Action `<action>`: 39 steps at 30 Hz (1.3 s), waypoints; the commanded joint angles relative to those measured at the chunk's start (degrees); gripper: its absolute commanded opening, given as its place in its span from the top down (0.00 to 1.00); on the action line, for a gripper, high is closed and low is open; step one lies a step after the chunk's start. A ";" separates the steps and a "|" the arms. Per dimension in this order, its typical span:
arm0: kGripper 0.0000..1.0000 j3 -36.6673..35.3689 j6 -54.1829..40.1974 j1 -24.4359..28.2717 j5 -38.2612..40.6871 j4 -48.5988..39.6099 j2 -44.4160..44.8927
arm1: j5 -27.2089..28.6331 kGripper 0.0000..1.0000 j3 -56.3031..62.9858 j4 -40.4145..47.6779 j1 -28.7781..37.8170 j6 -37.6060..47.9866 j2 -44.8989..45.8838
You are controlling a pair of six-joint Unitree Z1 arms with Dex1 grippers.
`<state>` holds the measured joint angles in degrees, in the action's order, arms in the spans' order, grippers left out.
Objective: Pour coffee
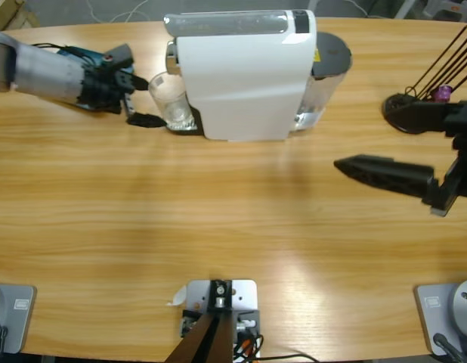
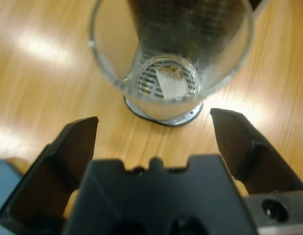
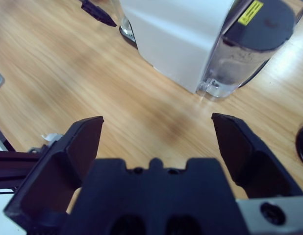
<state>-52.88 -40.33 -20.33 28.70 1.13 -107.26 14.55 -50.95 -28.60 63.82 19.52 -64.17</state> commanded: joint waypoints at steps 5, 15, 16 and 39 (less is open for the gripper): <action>0.00 6.81 11.60 -6.46 -14.54 -19.36 22.07 | -5.32 0.97 -18.61 -11.90 -11.74 -5.07 -6.12; 0.00 10.04 18.53 -5.84 -21.37 -23.86 25.15 | -15.04 1.00 -42.48 -23.61 -26.43 -4.49 -27.59; 0.00 10.10 18.53 -4.82 -21.41 -23.90 25.08 | -15.67 1.00 -44.83 -25.12 -26.63 -4.49 -29.20; 0.00 10.43 17.95 -2.96 -21.94 -23.54 21.79 | -21.93 1.00 -54.52 -31.17 -30.07 -7.09 -41.63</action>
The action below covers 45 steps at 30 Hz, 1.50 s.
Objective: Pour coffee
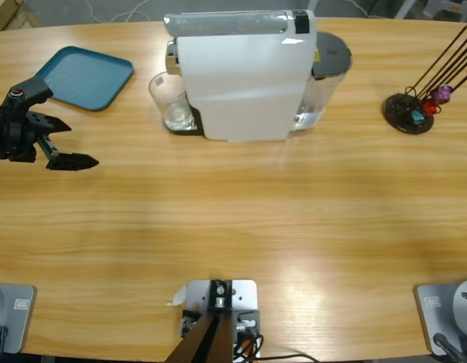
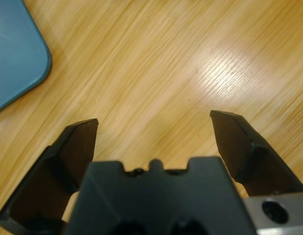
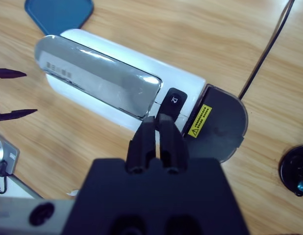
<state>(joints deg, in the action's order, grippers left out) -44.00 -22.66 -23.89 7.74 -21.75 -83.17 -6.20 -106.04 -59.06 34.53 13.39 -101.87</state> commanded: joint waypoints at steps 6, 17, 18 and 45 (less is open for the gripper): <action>0.00 1.64 0.07 0.60 -0.97 -0.66 -2.35 | -1.16 1.00 0.39 -0.50 -0.96 -1.15 -4.86; 0.00 1.67 0.07 0.60 -1.06 -0.66 -2.61 | -1.18 1.00 -0.44 -0.27 -2.01 -1.52 -5.39; 0.00 1.69 0.07 0.60 -1.06 -0.66 -2.63 | -1.18 1.00 -0.65 -0.25 -2.00 -1.55 -5.48; 0.00 1.73 0.07 0.69 -1.06 -0.57 -3.07 | -1.18 1.00 0.37 -0.18 -2.01 -1.78 -7.80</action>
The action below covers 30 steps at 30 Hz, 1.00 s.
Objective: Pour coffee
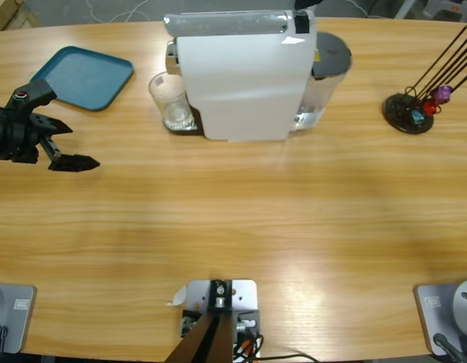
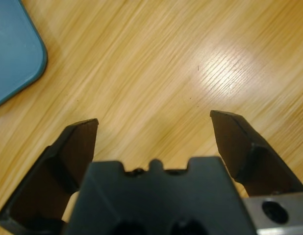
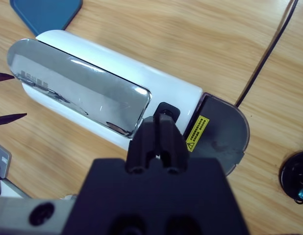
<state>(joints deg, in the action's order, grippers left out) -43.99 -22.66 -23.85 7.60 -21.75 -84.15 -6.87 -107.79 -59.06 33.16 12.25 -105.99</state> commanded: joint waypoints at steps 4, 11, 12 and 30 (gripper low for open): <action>0.00 1.72 0.07 0.74 -0.92 -0.55 -2.24 | -0.33 1.00 2.93 -0.09 -0.64 -0.35 -3.87; 0.00 1.80 0.07 0.91 -0.92 -0.57 -2.17 | -0.23 1.00 5.31 0.05 -0.64 0.40 -3.87; 0.00 1.80 0.07 0.91 -0.92 -0.57 -2.21 | -0.14 1.00 5.71 0.28 -0.64 0.38 -3.80; 0.00 2.07 0.07 -0.02 -0.92 -0.48 -0.50 | 1.28 0.00 -5.50 -5.65 3.79 -7.49 6.78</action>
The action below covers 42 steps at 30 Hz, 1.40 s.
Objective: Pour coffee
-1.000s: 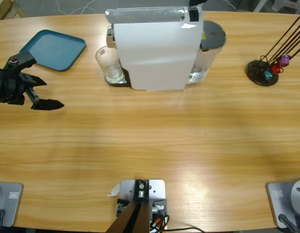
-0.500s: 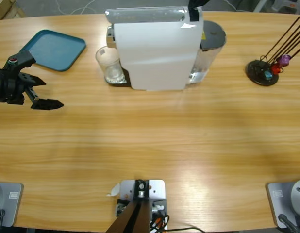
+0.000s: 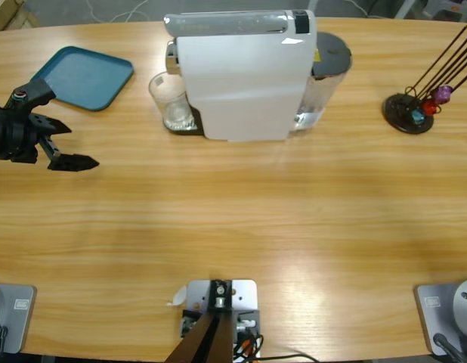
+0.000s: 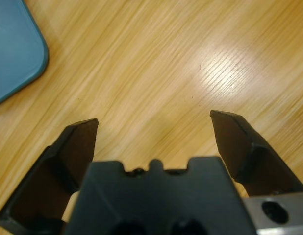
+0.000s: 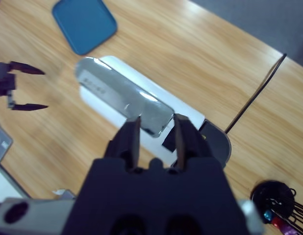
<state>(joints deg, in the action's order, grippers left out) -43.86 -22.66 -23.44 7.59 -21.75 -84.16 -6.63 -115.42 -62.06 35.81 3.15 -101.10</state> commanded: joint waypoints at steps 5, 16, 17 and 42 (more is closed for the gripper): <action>0.00 1.94 0.07 -0.65 -0.86 -0.48 0.19 | 1.04 0.00 4.40 -3.28 1.11 3.26 1.61; 0.00 2.01 0.07 -0.82 -0.83 -0.48 0.48 | 1.97 0.00 4.68 -4.23 1.11 4.65 1.31; 0.00 1.96 0.07 -0.82 -0.84 -0.48 0.48 | 1.97 0.00 4.68 -4.26 1.11 4.67 1.21; 0.00 1.24 0.25 -2.40 -0.21 -0.57 5.67 | 3.54 0.00 33.00 5.14 5.68 8.27 26.45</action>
<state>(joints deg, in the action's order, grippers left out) -43.77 -22.66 -24.36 7.59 -21.75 -80.48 -3.95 -96.60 -62.09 39.49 8.86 -89.89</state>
